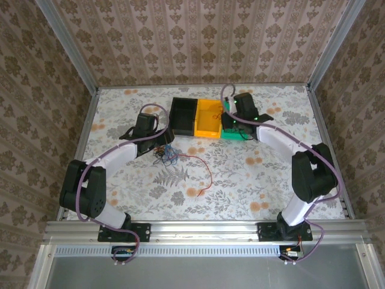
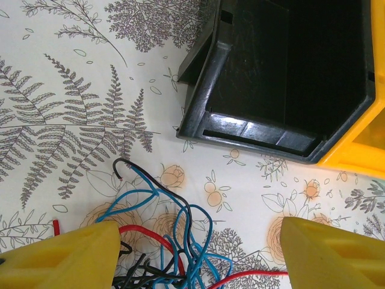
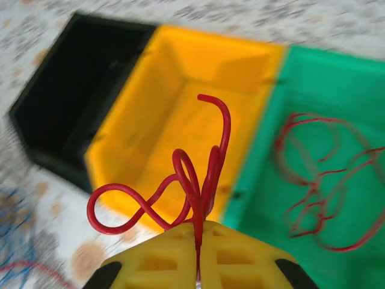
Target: Untangle the cables
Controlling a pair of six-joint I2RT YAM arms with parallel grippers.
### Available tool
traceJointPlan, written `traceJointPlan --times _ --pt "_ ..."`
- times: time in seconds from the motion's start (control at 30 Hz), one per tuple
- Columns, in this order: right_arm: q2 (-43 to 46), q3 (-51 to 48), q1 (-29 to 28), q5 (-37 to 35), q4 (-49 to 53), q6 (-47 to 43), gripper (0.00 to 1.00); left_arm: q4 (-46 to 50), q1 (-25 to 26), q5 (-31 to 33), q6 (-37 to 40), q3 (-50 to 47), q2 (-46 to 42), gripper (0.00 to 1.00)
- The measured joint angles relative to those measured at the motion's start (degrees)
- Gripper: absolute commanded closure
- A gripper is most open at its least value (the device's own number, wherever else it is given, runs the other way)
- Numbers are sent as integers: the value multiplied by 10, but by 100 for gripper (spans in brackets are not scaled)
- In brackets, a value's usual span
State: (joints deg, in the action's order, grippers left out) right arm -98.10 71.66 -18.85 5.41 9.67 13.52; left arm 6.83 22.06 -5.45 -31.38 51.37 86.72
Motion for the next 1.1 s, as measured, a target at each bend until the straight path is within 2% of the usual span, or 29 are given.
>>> traceJointPlan --times 0.1,0.3,0.4,0.53,0.7,0.97,1.1 --pt "-33 28 21 -8 2 12 61 0 0 2 0 0 0 29" --pt "-31 17 7 -8 -2 23 60 1 0 7 0 -14 0 29" --pt "-14 -9 -23 24 -6 14 60 3 0 8 0 -26 0 29" --pt "-15 -24 -94 84 -2 -14 60 4 0 8 0 -38 0 30" --pt "-54 -23 -167 130 22 -43 60 4 0 12 0 -44 0 30" --pt "-93 -24 -179 111 104 -84 60 9 -2 24 0 -52 -19 30" --pt "-103 -25 -184 96 116 -94 65 10 -4 27 0 -52 -21 30"
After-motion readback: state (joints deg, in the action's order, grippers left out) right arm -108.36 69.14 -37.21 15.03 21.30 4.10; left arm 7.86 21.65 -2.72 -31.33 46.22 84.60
